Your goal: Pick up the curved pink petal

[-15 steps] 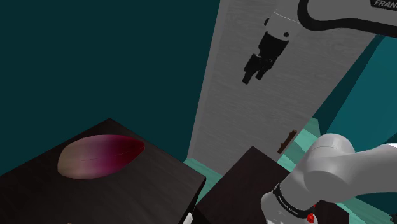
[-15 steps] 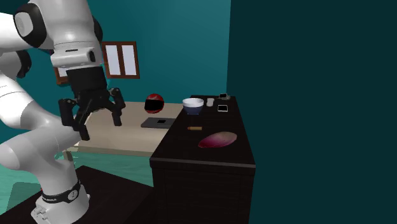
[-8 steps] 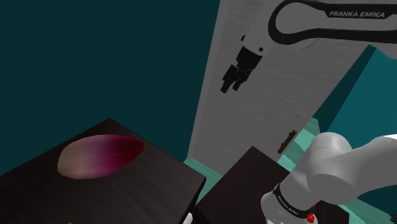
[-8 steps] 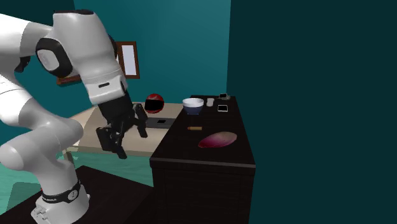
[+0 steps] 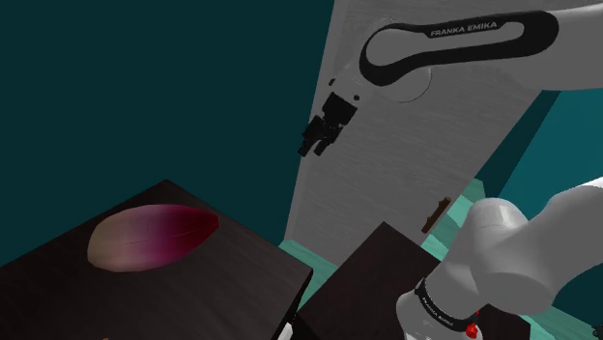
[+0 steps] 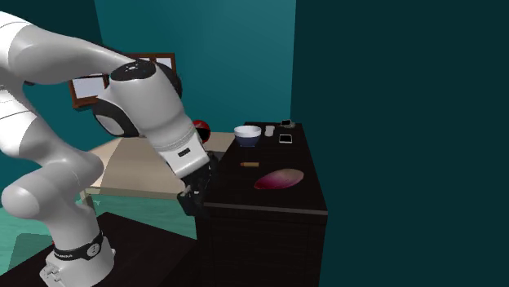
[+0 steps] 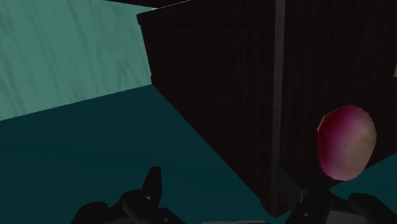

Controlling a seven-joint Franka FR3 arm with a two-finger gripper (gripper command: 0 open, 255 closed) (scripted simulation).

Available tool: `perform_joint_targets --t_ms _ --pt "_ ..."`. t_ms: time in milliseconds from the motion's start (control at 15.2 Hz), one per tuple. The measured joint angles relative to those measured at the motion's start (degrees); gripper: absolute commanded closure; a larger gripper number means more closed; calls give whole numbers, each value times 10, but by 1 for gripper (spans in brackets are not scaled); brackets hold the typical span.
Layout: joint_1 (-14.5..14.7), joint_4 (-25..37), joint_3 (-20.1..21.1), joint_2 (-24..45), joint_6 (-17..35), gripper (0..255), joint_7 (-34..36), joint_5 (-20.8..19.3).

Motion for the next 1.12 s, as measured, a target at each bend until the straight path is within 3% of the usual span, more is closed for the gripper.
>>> perform_joint_targets --t_ms 396,660,1122 --pt "76 32 -41 106 45 0 -124 151" --pt "116 76 -53 185 41 0 -209 264" --pt "145 166 -42 305 -12 0 -329 434"
